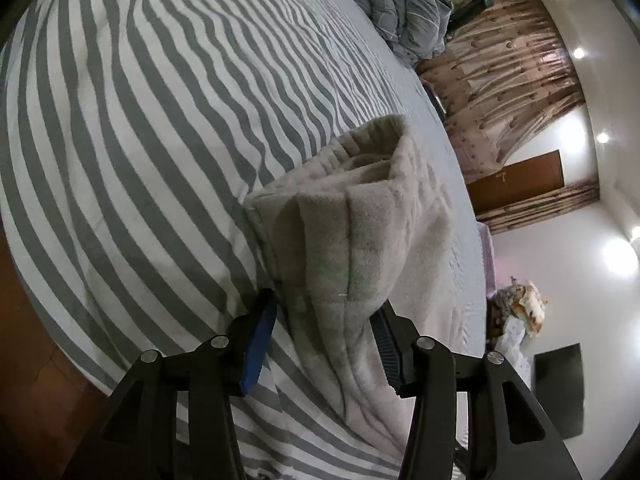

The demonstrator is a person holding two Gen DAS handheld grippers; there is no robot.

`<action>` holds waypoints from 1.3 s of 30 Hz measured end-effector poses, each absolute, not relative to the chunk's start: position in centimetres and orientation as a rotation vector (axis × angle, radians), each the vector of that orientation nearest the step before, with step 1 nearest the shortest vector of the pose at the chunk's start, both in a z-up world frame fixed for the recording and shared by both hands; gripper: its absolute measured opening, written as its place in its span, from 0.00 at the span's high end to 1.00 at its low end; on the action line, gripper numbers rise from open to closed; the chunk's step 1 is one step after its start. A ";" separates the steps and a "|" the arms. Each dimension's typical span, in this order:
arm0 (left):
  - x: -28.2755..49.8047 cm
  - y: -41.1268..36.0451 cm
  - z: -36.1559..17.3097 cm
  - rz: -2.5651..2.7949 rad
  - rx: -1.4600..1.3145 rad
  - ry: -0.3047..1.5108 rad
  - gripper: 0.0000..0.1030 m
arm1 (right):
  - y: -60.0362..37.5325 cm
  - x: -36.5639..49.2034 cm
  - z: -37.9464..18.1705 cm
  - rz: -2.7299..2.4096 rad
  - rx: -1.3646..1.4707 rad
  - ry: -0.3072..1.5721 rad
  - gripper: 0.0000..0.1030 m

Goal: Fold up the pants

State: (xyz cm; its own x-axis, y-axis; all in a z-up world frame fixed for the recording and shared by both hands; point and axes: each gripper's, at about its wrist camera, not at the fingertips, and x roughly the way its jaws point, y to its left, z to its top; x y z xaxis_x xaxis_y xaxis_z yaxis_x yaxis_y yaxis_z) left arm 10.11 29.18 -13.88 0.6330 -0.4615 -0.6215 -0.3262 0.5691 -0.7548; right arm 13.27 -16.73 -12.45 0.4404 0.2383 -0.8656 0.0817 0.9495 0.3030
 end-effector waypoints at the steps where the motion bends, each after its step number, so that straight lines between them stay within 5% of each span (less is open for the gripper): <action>1: 9.8 29.5 -14.2 -0.095 -1.009 0.922 0.50 | -16.6 13.4 -12.5 0.100 0.325 1.112 0.65; 6: 10.7 29.2 -14.4 -0.102 -0.994 0.903 0.43 | -16.1 13.5 -12.2 0.102 0.317 1.102 0.65; 10: 11.9 28.4 -13.9 -0.107 -0.983 0.896 0.26 | -15.8 13.9 -12.3 0.105 0.317 1.106 0.64; 13: 12.0 27.2 -13.2 -0.100 -0.931 0.893 0.25 | -16.0 13.9 -12.5 0.101 0.343 1.105 0.62; 17: 11.2 26.4 -13.5 -0.146 -0.927 0.900 0.53 | -16.0 13.9 -12.5 0.104 0.348 1.104 0.61; 19: 10.7 26.3 -13.8 -0.154 -0.926 0.881 0.59 | -16.0 13.9 -12.6 0.105 0.351 1.105 0.61; 30: 13.0 26.3 -14.8 -0.147 -1.061 0.831 0.55 | -15.8 14.2 -12.7 0.107 0.353 1.105 0.59; 32: 13.1 25.9 -14.4 -0.138 -1.040 0.826 0.75 | -15.7 14.2 -12.6 0.111 0.355 1.105 0.59; 39: 13.4 22.7 -8.9 -0.103 -0.808 0.801 0.83 | -16.1 14.1 -12.4 0.132 0.386 1.099 0.59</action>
State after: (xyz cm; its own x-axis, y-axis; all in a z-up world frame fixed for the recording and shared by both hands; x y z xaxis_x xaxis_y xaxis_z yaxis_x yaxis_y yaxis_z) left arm 13.42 22.71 -8.86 0.7076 -0.3718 -0.6009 -0.2081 0.7030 -0.6801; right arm 14.09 -16.15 -12.40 0.4546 0.2927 -0.8412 0.0851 0.9259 0.3682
